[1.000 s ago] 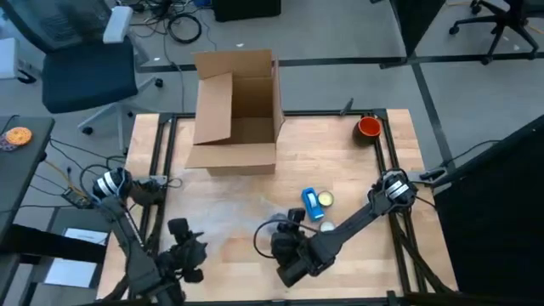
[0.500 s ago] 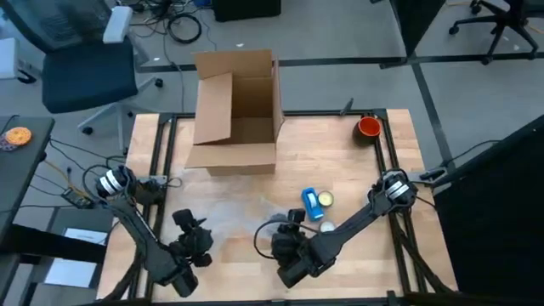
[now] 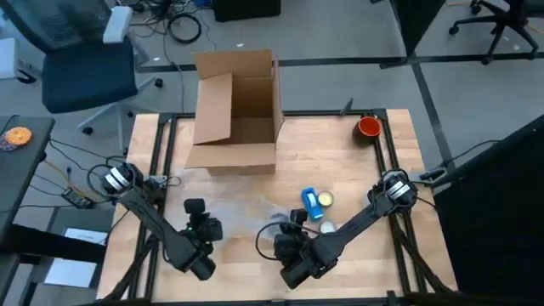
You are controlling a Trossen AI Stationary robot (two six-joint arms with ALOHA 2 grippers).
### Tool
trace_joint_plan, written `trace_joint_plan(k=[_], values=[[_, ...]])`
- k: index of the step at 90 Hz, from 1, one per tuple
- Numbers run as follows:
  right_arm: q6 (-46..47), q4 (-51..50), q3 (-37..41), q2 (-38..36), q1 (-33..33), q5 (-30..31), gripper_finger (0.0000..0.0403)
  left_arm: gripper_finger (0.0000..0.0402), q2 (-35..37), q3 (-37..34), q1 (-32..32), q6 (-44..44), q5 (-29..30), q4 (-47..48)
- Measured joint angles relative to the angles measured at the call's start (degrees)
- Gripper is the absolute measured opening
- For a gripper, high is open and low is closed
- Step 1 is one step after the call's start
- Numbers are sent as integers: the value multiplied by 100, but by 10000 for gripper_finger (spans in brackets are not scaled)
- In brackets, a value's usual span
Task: Wrap mug
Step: Wrap the blue mug with the bubble wrap
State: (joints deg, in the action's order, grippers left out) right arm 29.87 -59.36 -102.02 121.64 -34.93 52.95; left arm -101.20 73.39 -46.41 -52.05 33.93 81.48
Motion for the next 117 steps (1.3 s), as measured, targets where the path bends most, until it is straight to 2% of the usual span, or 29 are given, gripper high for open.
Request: trace_joint_plan(k=[20,33,41,52,58,71,84,98,117], values=[[107,-77,0,-35,75,46,0,0,-1,779,-201,868,-514,-907],[104,-77,0,-35,205,-81,0,0,-1,1311,-212,1140,-443,-1093],[83,-75,0,-35,270,-100,0,0,1,1531,-205,1105,-72,-1041],[51,-89,0,-35,352,-245,0,0,1,1575,-65,478,698,-859],[50,-122,0,-35,405,-330,0,0,7,1567,41,-6,934,-667],[188,-443,0,-35,498,-352,0,0,10,1552,227,-1216,881,119],[507,-1008,0,-35,485,-385,0,0,12,1551,336,-2018,733,849],[594,-1110,0,-205,347,-622,0,0,14,1549,544,-2171,450,829],[537,-489,0,-663,37,-654,0,0,-10,1547,930,-2036,546,850]])
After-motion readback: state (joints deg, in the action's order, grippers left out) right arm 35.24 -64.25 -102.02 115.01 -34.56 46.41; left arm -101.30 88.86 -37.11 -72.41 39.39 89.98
